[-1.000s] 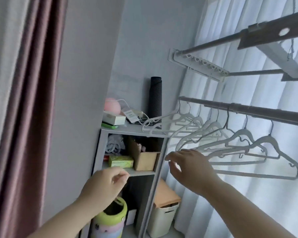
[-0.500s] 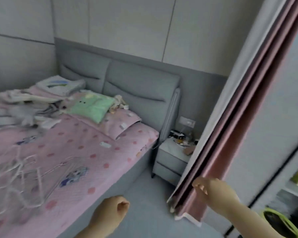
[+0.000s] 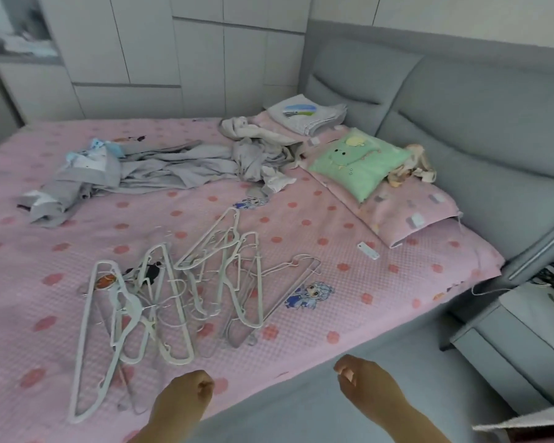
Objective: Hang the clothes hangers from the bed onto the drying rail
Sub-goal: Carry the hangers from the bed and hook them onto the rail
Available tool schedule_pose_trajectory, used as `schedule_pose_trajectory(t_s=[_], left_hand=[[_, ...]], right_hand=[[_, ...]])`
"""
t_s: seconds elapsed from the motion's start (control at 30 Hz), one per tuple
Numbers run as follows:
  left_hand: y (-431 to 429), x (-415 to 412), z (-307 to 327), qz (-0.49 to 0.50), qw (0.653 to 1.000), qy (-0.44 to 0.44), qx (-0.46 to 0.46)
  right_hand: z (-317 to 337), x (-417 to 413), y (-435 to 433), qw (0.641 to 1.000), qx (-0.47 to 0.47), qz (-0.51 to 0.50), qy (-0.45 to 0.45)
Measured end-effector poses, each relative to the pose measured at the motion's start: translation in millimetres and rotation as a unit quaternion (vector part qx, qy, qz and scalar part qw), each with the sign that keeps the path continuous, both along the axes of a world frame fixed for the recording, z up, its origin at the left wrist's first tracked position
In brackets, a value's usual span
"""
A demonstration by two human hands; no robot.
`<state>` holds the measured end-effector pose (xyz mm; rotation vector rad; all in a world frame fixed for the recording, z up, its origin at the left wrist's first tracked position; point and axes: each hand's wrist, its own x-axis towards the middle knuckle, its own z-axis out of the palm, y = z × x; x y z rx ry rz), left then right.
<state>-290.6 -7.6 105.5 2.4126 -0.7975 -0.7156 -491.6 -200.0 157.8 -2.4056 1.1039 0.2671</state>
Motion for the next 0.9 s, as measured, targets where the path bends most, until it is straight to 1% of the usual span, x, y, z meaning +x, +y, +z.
schedule_pose_trajectory(t_s=[0.07,0.13,0.27,0.37,0.5,0.57,0.67,0.77,0.9], left_hand=[[-6.4,22.4,-5.6,0.009,0.999,-0.008,0.032],[-16.2,43.9,-14.6,-0.003,0.998,-0.02,0.061],[-35.7,76.3,-27.7,-0.017,0.995,-0.035,0.092],[-44.9,96.2,-42.0,-0.029,0.993,-0.04,0.105],[-58.8,135.4,-59.0,-0.091,0.988,-0.047,0.117],[-71.9,157.1,-69.9,-0.128,0.983,-0.049,0.123],[-93.7,180.9,-88.0,-0.212,0.966,-0.061,0.136],[-114.3,197.1,-105.2,-0.265,0.952,-0.077,0.13],[-131.6,213.3,-125.0,-0.331,0.926,-0.118,0.134]], right_hand=[[-16.3,28.9,-16.4,0.999,0.033,-0.002,0.008],[-27.7,58.2,-35.5,0.998,0.065,-0.017,0.014],[-51.2,111.9,-63.7,0.991,0.117,-0.058,0.014],[-76.7,142.5,-64.6,0.984,0.155,-0.083,0.03],[-110.6,176.0,-51.8,0.968,0.209,-0.126,0.065],[-124.0,190.5,-47.0,0.959,0.221,-0.165,0.063],[-142.8,208.5,-47.3,0.946,0.237,-0.211,0.059],[-159.7,229.4,-54.2,0.921,0.261,-0.287,0.03],[-175.1,261.0,-58.6,0.899,0.27,-0.342,0.033]])
